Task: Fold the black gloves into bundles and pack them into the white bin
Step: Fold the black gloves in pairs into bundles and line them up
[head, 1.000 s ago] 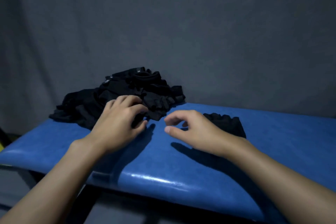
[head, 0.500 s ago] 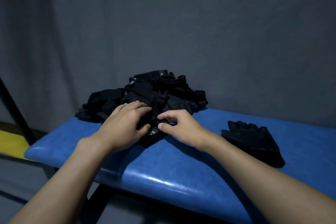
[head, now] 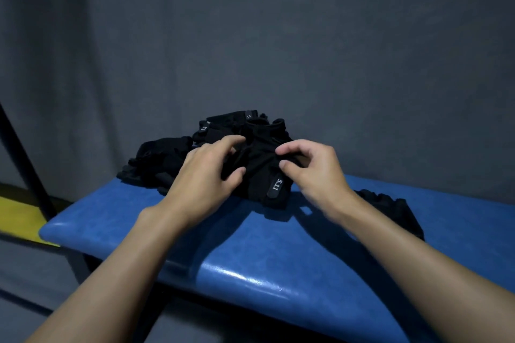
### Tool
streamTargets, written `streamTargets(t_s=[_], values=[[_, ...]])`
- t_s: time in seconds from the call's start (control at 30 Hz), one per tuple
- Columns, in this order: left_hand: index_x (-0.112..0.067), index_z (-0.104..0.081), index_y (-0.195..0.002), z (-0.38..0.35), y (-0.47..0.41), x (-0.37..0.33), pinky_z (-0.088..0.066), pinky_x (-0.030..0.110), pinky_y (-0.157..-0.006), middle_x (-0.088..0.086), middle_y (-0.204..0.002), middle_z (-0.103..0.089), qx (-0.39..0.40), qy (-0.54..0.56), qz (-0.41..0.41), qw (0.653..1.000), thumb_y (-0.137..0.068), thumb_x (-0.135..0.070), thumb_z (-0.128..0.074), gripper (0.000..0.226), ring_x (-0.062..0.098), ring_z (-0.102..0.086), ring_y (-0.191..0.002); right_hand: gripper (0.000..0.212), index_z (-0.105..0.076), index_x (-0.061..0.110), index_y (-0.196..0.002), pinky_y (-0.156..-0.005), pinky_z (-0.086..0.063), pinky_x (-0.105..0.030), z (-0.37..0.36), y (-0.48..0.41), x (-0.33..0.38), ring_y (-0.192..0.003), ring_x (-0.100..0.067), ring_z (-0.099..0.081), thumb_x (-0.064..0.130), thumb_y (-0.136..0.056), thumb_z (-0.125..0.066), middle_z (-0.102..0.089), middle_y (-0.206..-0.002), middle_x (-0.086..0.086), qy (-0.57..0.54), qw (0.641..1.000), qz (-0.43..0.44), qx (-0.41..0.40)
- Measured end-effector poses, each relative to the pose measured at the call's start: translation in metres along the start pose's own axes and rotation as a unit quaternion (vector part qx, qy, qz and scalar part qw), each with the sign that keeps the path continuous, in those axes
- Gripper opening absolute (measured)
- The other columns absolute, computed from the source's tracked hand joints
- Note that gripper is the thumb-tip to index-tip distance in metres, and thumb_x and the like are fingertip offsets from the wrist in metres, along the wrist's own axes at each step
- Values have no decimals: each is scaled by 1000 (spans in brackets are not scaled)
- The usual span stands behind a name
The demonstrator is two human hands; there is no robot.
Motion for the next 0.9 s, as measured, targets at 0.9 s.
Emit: streamTargets(t_s=[0.9], values=[[-29, -61, -108, -79, -27, -138, -48, 31, -57, -5, -57, -61, -23, 180, -37, 983, -99, -32, -57, 11, 12, -56, -50, 36, -66, 21, -114, -88, -50, -23, 134, 56, -2, -101, -9, -64, -1, -86, -62, -64, -111, 12, 79, 992, 76, -68]])
Point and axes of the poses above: each hand's wrist, its own y-axis away from the middle knuckle, its own z-axis out of the back of the hand, x = y × z, the point moved 5 cm from there along -y, towards the middle knuckle
